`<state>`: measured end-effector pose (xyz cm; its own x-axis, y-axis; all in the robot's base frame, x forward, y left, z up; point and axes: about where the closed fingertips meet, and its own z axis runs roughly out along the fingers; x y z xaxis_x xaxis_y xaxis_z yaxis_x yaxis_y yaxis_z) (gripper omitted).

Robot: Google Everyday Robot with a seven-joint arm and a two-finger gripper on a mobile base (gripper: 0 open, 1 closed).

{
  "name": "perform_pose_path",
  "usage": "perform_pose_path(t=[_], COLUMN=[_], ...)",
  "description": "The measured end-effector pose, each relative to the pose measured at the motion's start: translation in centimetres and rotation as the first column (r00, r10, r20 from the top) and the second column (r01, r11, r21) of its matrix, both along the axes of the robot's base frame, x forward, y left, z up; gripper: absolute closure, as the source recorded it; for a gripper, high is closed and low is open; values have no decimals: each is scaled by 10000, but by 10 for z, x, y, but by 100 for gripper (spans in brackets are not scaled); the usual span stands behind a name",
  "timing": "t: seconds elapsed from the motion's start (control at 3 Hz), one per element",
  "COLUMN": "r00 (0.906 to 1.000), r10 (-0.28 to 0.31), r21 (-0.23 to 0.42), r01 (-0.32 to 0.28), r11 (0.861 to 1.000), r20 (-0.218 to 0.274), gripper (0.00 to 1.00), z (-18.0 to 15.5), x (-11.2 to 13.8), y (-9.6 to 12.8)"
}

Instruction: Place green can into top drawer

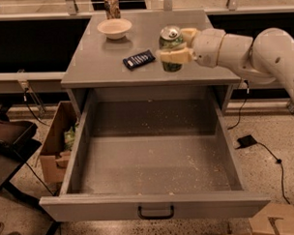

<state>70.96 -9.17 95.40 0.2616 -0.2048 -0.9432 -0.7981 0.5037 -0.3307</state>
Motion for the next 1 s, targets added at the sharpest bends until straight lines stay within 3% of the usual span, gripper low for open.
perform_pose_path(t=[0.33, 0.67, 1.0], r00=[9974, 9924, 9919], r10=[466, 773, 805], r21=[35, -497, -498], r01=[-464, -823, -857], r11=[9989, 9954, 9951], r20=[-545, -960, -982], gripper=[100, 100, 100], z=[-39, -74, -75], x=[-10, -30, -29], y=[15, 25, 27])
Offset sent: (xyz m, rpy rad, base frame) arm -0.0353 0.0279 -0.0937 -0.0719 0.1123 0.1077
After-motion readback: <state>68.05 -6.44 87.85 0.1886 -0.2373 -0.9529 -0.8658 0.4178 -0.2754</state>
